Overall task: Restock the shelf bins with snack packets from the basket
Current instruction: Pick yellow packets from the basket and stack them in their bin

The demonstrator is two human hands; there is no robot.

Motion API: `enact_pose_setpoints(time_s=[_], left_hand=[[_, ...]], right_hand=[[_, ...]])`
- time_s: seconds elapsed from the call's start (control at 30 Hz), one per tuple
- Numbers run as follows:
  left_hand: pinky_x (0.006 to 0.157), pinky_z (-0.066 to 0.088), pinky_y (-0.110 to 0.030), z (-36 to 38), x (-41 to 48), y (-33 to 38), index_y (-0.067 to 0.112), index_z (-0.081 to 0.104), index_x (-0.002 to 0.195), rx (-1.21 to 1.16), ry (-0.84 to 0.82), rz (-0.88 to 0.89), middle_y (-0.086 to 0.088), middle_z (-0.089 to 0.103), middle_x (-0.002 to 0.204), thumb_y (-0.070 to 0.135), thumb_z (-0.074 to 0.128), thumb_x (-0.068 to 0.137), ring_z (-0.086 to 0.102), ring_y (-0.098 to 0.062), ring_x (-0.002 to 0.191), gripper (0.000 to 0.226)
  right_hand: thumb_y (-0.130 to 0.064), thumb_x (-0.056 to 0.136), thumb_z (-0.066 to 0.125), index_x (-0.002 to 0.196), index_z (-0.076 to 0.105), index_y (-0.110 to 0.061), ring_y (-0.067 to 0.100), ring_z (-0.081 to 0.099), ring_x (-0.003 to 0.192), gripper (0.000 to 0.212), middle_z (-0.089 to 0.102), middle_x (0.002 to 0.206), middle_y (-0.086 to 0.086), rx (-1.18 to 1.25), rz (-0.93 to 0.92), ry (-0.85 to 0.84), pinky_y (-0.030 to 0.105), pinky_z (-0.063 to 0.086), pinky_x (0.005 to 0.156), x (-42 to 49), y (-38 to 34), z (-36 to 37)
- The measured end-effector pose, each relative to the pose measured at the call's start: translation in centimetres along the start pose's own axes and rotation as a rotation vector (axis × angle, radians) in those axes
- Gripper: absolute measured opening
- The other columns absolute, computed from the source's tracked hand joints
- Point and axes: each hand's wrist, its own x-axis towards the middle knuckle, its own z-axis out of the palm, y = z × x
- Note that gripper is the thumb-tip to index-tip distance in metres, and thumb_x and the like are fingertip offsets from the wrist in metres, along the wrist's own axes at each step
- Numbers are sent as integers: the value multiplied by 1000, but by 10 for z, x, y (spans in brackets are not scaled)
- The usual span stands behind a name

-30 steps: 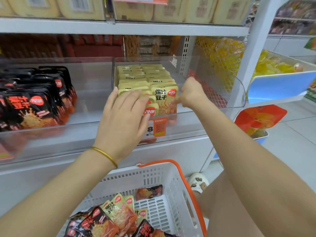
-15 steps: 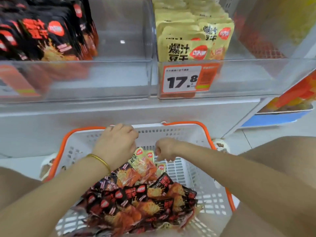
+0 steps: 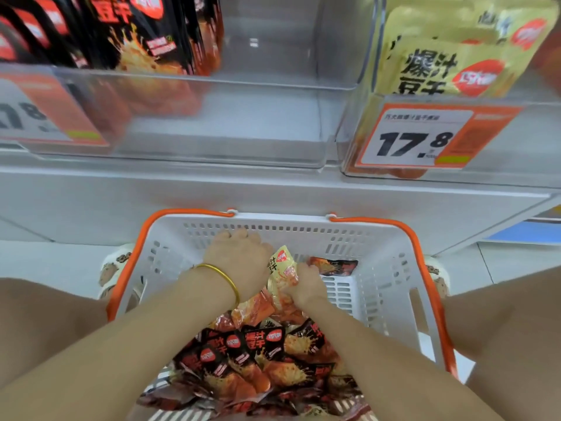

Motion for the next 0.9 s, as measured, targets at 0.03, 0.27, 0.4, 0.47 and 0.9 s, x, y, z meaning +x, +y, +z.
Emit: enact_pose_setpoints(time_s=[0.03,0.27,0.4,0.47,0.9], left_hand=[[102,32,-38,-1,1,1,20,44,131,-15,-7,-1,-3,47,132,37,37,98,39,-24,126,37],[94,44,-38,-25,8,2,13,40,132,-510,-8,-87,-9,52,128,41,53,92,51,-26,116,51],[54,47,-20,-60,-8,16,18,55,104,-1026,72,-11,8,60,86,21,64,88,59,-2,53,18],[46,44,-15,-84,-21,25,22,55,96,-1113,163,63,10,59,86,18,65,87,52,2,42,14],[107,29,-42,-221,-17,49,11,45,135,-196,916,167,-12,43,142,40,50,93,38,-29,132,52]], right_hand=[[-21,85,68,114,50,-11,27,54,104,36,45,114,9,43,-52,6,30,43,79,-5,0,-11],[-1,87,62,97,61,-10,21,65,77,14,67,89,8,795,-39,-525,36,55,75,-77,-7,-120],[-8,90,60,106,61,-12,18,65,79,16,68,92,6,827,-140,-431,36,56,76,-125,-5,-168],[-9,89,61,111,58,-9,21,65,81,22,68,94,10,852,-244,-338,36,53,73,-147,-2,-192],[9,85,51,84,57,-11,21,65,71,21,65,78,4,1187,-489,590,39,56,69,-189,-13,-380]])
